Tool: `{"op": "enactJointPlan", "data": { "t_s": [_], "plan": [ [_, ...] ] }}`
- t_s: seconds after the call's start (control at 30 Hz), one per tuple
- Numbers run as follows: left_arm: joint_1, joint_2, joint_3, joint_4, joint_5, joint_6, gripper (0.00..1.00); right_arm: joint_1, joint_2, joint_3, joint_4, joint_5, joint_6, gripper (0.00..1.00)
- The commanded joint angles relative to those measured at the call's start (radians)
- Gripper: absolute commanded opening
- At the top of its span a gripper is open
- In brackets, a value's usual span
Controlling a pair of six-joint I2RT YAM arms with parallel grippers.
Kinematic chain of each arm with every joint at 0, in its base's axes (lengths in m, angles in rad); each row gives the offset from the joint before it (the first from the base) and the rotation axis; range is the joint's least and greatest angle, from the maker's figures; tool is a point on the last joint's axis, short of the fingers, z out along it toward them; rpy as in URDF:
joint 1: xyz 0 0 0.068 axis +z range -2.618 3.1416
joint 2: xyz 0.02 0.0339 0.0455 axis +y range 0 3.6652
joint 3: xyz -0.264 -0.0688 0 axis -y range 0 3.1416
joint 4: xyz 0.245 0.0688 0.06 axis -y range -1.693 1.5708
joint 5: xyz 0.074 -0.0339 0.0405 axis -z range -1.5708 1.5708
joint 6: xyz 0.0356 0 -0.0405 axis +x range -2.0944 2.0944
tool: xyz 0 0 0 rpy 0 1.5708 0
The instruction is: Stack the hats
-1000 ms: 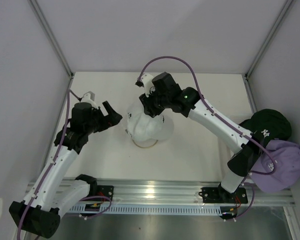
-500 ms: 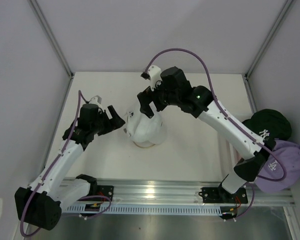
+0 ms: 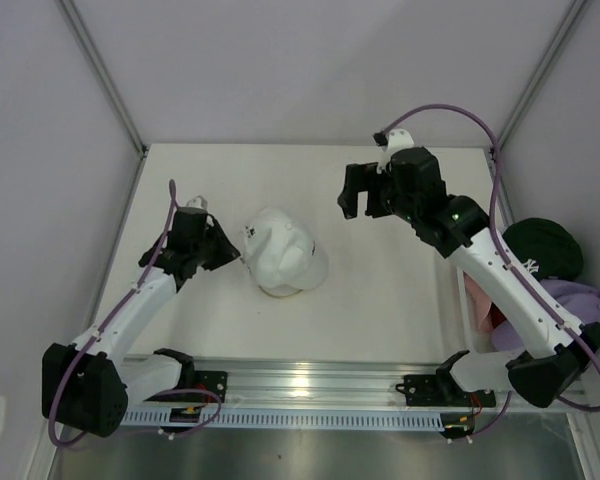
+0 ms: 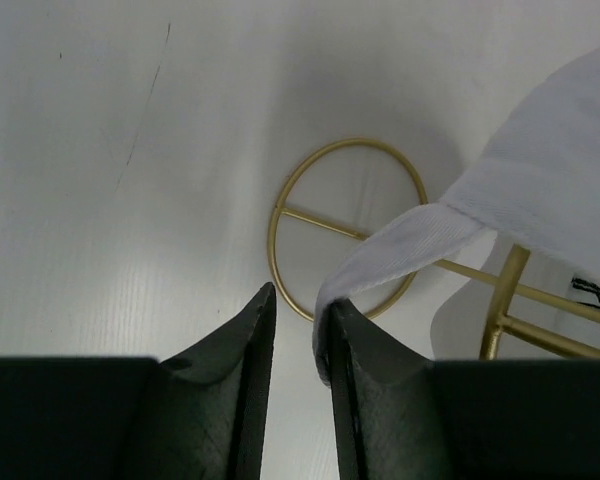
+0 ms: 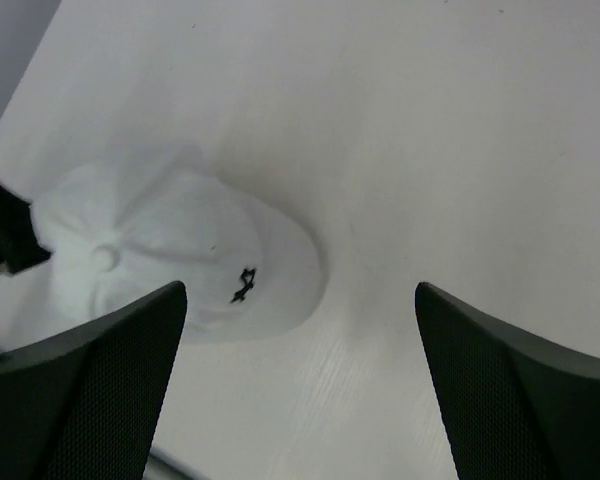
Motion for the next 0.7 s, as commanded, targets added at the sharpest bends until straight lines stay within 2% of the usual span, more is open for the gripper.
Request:
{"op": "enactJointPlan", "data": {
  "t_s": [0.0,0.1,0.47,0.67],
  "plan": [
    [0.005,0.017,-0.047,0.042,-0.01,-0.035,0.29,-0.05,-0.096,-0.199,0.157,0.014,0.169,0.99],
    [0.005,0.028,-0.079,0.088,0.004,-0.052,0.28,-0.053,-0.157,-0.308,0.24,0.05,0.211,1.0],
    [-0.006,0.092,-0.058,0.119,-0.001,-0.053,0.32,-0.053,-0.155,-0.364,0.195,0.088,0.244,1.0],
    [-0.007,0.106,-0.038,0.091,-0.041,-0.061,0.34,-0.093,-0.147,-0.402,0.23,0.094,0.237,1.0]
  ]
}}
